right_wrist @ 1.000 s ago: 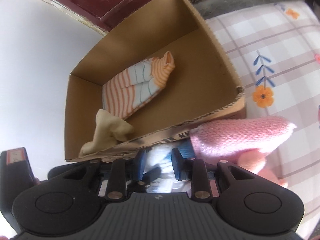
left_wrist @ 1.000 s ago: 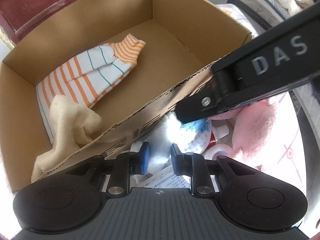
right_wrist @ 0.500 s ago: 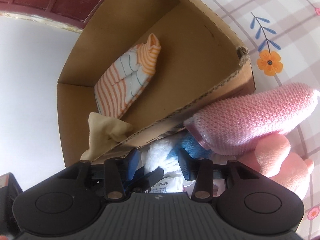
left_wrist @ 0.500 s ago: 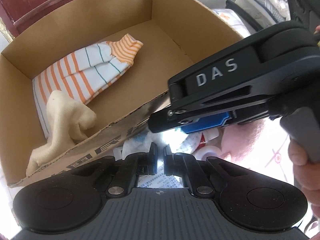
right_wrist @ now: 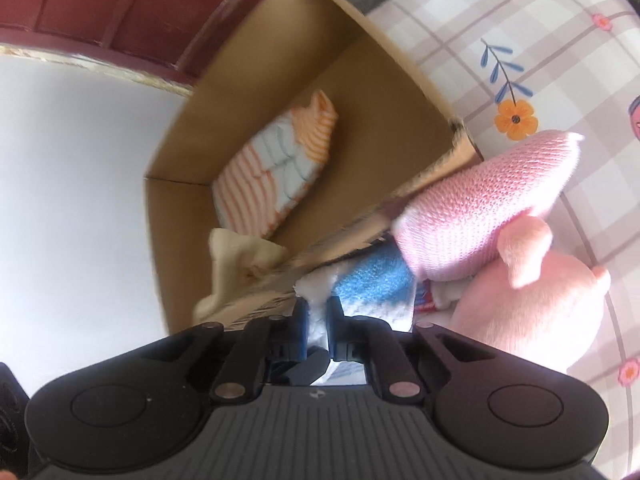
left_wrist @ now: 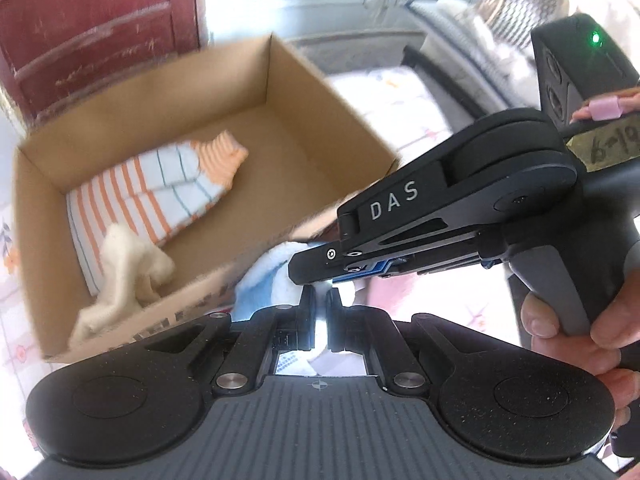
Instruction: Organize soft objects
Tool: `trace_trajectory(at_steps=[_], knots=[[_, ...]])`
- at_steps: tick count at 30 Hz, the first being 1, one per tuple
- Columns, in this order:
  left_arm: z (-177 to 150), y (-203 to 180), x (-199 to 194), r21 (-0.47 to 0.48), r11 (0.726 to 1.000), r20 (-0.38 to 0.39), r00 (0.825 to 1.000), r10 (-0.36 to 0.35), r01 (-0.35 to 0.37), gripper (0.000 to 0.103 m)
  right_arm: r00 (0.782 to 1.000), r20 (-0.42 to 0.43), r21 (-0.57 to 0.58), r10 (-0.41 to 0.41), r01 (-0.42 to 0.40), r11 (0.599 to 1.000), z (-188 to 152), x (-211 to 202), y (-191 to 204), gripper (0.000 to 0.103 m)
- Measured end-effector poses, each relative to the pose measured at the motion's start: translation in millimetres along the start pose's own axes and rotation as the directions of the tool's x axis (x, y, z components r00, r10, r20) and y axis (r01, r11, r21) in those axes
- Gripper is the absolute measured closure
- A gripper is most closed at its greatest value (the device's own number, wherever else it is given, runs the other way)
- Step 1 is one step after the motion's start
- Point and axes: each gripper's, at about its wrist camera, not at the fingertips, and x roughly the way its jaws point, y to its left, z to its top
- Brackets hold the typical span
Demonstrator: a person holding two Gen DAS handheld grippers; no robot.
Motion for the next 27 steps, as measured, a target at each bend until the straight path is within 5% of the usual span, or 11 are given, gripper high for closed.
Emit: trace_trajectory(at_steps=[14,21,27], knots=[[49,21,-103,-0.005,1.000,0.150,0.988,0.019,-0.018,0.100,0.981,0.103,-0.063,0.165,-0.159,0.985,-3,-92,83,0.095],[69,55,-67,-0.089,0.995,0.133,0.990,0.051,-0.039,0.100,0.984,0.068,-0.146,0.167,-0.156,0.977,37,-65,116,0.095],[62,80,-27,-0.167,0.985,0.007,0.999,0.031,-0.029,0.097,0.993,-0.098,-0.130,0.059,-0.072,0.989,67,-1,105,0.095]])
